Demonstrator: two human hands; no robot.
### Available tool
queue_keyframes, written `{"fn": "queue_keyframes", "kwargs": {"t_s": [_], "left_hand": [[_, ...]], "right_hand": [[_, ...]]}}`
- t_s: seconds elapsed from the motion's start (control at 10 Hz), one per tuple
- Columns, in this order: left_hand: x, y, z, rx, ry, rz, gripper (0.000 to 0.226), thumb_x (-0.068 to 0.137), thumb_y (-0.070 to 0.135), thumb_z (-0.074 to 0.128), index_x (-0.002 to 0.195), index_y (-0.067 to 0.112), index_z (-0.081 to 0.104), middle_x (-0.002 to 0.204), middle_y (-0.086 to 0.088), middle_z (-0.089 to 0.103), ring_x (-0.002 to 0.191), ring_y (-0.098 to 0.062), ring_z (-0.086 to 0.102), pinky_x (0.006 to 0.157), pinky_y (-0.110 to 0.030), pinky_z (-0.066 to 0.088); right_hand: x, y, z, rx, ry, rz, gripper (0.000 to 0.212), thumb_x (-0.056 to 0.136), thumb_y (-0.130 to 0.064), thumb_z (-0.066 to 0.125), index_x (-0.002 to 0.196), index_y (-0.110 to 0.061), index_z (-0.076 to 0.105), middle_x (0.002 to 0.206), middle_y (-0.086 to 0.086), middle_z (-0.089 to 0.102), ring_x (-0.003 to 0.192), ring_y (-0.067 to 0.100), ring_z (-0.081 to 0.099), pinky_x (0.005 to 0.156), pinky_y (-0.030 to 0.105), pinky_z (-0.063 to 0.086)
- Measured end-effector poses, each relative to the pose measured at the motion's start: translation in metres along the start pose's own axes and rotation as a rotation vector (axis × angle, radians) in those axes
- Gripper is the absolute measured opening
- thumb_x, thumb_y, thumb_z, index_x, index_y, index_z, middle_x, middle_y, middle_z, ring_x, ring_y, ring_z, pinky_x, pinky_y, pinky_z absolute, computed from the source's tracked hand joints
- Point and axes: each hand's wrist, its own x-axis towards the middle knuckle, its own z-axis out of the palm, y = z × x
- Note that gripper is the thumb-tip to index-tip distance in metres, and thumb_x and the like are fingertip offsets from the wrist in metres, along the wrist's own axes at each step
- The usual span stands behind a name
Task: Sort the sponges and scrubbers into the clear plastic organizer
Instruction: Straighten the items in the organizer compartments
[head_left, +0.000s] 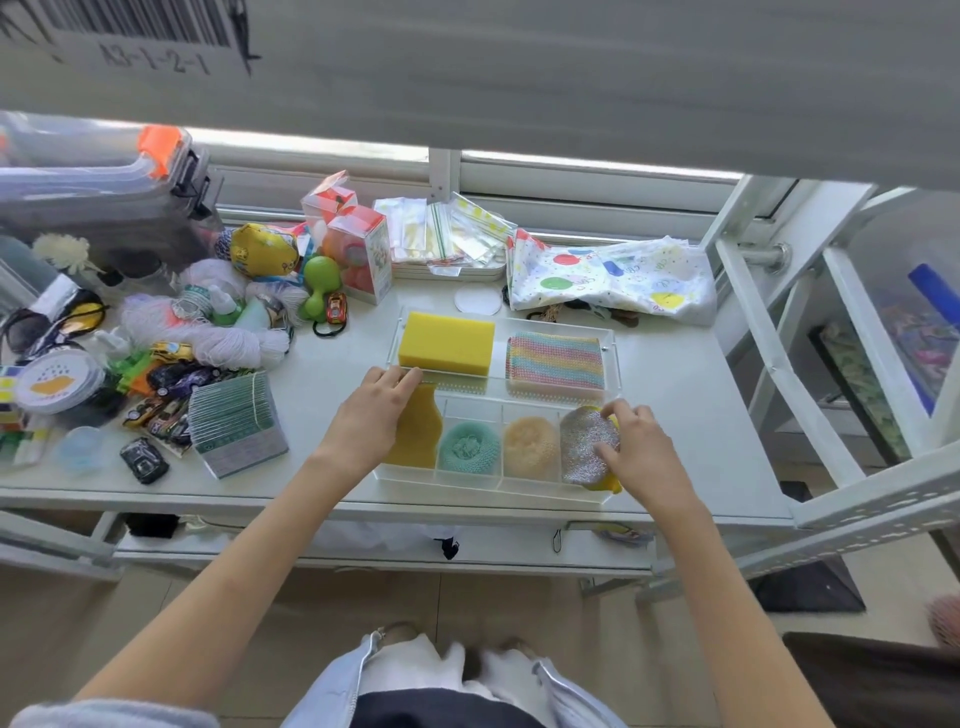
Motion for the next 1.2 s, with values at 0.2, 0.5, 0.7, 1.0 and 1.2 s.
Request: {"fn": "queue_keyframes", "kwargs": {"t_s": [0.2, 0.5, 0.7, 1.0, 1.2], "left_hand": [[0.000, -0.005, -0.001, -0.059, 0.020, 0.034, 0.056, 0.078, -0.014, 0.053, 0.125, 0.014, 0.044, 0.121, -0.005, 0.054, 0.114, -0.025, 0.046, 0.085, -0.034, 0.052], [0.000, -0.006, 0.002, -0.057, 0.028, 0.073, 0.057, 0.075, -0.015, 0.059, 0.121, 0.016, 0.046, 0.120, -0.002, 0.057, 0.111, -0.025, 0.049, 0.082, -0.039, 0.056], [0.000, -0.002, 0.000, -0.040, -0.002, 0.056, 0.058, 0.076, -0.015, 0.053, 0.125, 0.014, 0.044, 0.126, -0.003, 0.054, 0.113, -0.026, 0.046, 0.084, -0.037, 0.055], [-0.002, 0.030, -0.015, 0.170, -0.011, -0.038, 0.040, 0.085, 0.004, 0.051, 0.124, 0.009, 0.042, 0.125, -0.012, 0.049, 0.113, -0.028, 0.047, 0.086, -0.035, 0.049], [-0.001, 0.051, -0.022, 0.173, -0.011, 0.014, 0.032, 0.091, 0.014, 0.049, 0.123, 0.011, 0.044, 0.121, -0.010, 0.053, 0.113, -0.028, 0.049, 0.088, -0.036, 0.048]], "right_hand": [[0.008, -0.004, 0.003, -0.020, -0.012, -0.042, 0.031, 0.087, -0.001, 0.059, 0.117, -0.007, 0.052, 0.107, 0.017, 0.059, 0.091, 0.030, 0.058, 0.077, 0.032, 0.042], [0.009, 0.000, 0.016, -0.068, 0.054, -0.035, 0.036, 0.082, 0.015, 0.050, 0.112, -0.006, 0.050, 0.097, 0.017, 0.064, 0.080, 0.031, 0.056, 0.065, 0.032, 0.041], [0.010, -0.009, 0.019, -0.197, 0.023, 0.008, 0.056, 0.082, 0.019, 0.041, 0.133, -0.005, 0.037, 0.111, 0.017, 0.057, 0.098, 0.032, 0.054, 0.075, 0.036, 0.049], [0.000, -0.024, 0.010, -0.303, 0.175, -0.017, 0.028, 0.094, -0.015, 0.049, 0.121, -0.007, 0.052, 0.121, 0.015, 0.052, 0.108, 0.031, 0.047, 0.092, 0.034, 0.044], [-0.009, -0.051, 0.000, -0.081, 0.206, -0.136, 0.021, 0.095, -0.019, 0.050, 0.111, -0.008, 0.058, 0.111, 0.010, 0.063, 0.105, 0.025, 0.055, 0.088, 0.035, 0.048]]}}
